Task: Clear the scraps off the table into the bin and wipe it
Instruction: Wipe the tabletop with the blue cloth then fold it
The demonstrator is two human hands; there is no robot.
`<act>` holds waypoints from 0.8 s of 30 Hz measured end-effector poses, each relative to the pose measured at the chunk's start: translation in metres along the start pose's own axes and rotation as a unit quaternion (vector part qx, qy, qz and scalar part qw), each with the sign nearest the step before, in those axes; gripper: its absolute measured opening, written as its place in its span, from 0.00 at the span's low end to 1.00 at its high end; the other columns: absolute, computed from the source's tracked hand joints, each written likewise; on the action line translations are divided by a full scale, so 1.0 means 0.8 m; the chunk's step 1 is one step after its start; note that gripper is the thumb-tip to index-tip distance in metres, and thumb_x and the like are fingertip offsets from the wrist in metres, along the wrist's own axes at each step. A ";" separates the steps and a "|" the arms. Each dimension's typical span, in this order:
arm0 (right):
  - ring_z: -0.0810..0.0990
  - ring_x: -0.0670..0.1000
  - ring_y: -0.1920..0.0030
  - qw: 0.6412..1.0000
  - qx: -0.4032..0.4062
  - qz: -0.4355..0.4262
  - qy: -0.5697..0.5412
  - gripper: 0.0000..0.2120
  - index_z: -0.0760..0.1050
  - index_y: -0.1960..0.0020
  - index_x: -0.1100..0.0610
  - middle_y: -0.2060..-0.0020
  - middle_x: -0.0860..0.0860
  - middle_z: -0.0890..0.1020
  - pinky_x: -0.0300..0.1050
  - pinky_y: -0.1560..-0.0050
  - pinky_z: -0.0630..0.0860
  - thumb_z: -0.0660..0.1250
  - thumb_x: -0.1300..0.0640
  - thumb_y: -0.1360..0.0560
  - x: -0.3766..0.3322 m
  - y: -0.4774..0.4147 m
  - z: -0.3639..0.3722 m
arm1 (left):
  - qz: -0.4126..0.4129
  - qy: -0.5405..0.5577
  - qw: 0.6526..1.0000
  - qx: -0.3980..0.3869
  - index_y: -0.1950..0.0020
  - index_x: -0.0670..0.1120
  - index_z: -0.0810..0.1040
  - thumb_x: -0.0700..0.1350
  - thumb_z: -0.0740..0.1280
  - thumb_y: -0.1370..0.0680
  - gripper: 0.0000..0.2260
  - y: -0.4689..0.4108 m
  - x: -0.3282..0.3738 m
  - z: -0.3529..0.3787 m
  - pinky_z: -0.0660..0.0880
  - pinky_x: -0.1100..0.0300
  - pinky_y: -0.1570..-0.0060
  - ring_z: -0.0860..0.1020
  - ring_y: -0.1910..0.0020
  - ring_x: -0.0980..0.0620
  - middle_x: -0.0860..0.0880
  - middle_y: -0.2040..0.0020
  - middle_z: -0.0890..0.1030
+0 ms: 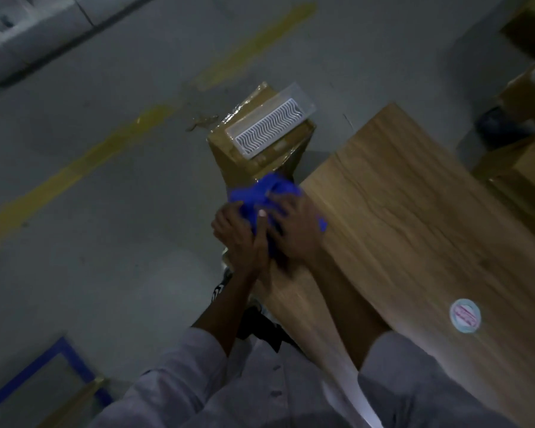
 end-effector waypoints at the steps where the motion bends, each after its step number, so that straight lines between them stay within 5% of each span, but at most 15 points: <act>1: 0.61 0.56 0.22 0.998 -0.055 -0.025 0.017 0.23 0.69 0.24 0.46 0.22 0.49 0.66 0.69 0.30 0.63 0.61 0.46 0.19 -0.009 0.014 0.028 | -0.007 -0.016 1.000 0.013 0.37 0.44 0.74 0.59 0.61 0.21 0.21 -0.006 0.004 0.003 0.64 0.53 0.40 0.71 0.39 0.44 0.43 0.40 0.74; 4: 0.55 0.54 0.21 0.994 -0.110 -0.007 0.024 0.21 0.69 0.25 0.41 0.20 0.43 0.62 0.66 0.30 0.60 0.56 0.42 0.18 0.023 0.006 0.046 | -0.048 -0.063 0.997 0.008 0.40 0.44 0.75 0.61 0.58 0.21 0.22 -0.021 0.002 0.023 0.62 0.54 0.41 0.70 0.40 0.44 0.43 0.41 0.75; 7: 0.57 0.53 0.22 0.993 -0.073 0.083 0.052 0.19 0.71 0.29 0.35 0.22 0.40 0.64 0.61 0.32 0.59 0.54 0.39 0.17 0.107 -0.038 0.008 | -0.057 -0.069 0.994 -0.065 0.39 0.42 0.75 0.58 0.59 0.18 0.21 -0.025 0.002 0.060 0.65 0.48 0.38 0.71 0.39 0.41 0.41 0.42 0.76; 10: 0.61 0.59 0.24 0.978 -0.047 0.196 0.045 0.27 0.75 0.30 0.43 0.23 0.45 0.68 0.61 0.32 0.60 0.48 0.37 0.21 0.223 -0.083 -0.040 | -0.040 0.050 0.983 -0.170 0.45 0.47 0.77 0.52 0.61 0.16 0.11 -0.026 0.018 0.105 0.74 0.51 0.48 0.78 0.49 0.47 0.46 0.51 0.79; 13: 0.69 0.65 0.29 0.961 0.055 0.272 -0.003 0.33 0.77 0.30 0.56 0.28 0.56 0.75 0.62 0.33 0.69 0.45 0.40 0.21 0.285 -0.124 -0.108 | -0.088 0.083 0.977 -0.177 0.50 0.48 0.76 0.54 0.56 0.14 0.15 -0.042 0.024 0.123 0.77 0.51 0.53 0.78 0.56 0.53 0.49 0.56 0.79; 17: 0.74 0.64 0.35 0.954 0.207 0.214 0.045 0.17 0.79 0.33 0.57 0.33 0.58 0.78 0.58 0.37 0.73 0.60 0.53 0.17 0.235 -0.117 -0.158 | -0.136 0.138 0.964 -0.182 0.44 0.46 0.78 0.56 0.54 0.14 0.19 -0.077 0.033 0.156 0.78 0.51 0.52 0.81 0.53 0.48 0.47 0.53 0.82; 19: 0.74 0.63 0.33 0.974 0.174 0.140 0.029 0.17 0.77 0.32 0.57 0.32 0.59 0.77 0.62 0.34 0.71 0.61 0.54 0.19 0.182 -0.090 -0.111 | -0.167 0.168 0.958 -0.162 0.39 0.43 0.78 0.55 0.55 0.14 0.19 -0.092 0.042 0.167 0.77 0.51 0.47 0.81 0.49 0.49 0.48 0.48 0.82; 22: 0.58 0.57 0.21 0.994 -0.019 0.107 0.001 0.27 0.66 0.22 0.48 0.20 0.51 0.63 0.73 0.32 0.64 0.54 0.52 0.22 0.125 -0.039 -0.008 | -0.118 0.087 0.988 -0.056 0.33 0.37 0.75 0.53 0.59 0.16 0.21 -0.117 0.063 0.165 0.69 0.57 0.39 0.76 0.41 0.45 0.42 0.39 0.78; 24: 0.50 0.52 0.19 0.993 -0.053 0.105 0.001 0.29 0.61 0.20 0.44 0.19 0.45 0.57 0.70 0.32 0.63 0.51 0.50 0.22 0.129 -0.029 0.006 | -0.110 0.002 0.994 -0.002 0.36 0.37 0.76 0.56 0.58 0.19 0.24 -0.128 0.065 0.164 0.67 0.47 0.37 0.72 0.38 0.38 0.36 0.38 0.75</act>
Point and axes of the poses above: each hand's wrist, its own y-axis away from the middle knuckle, its own z-axis out of the palm, x = y × z, the point moved 9 cm from there along -y, towards the middle knuckle
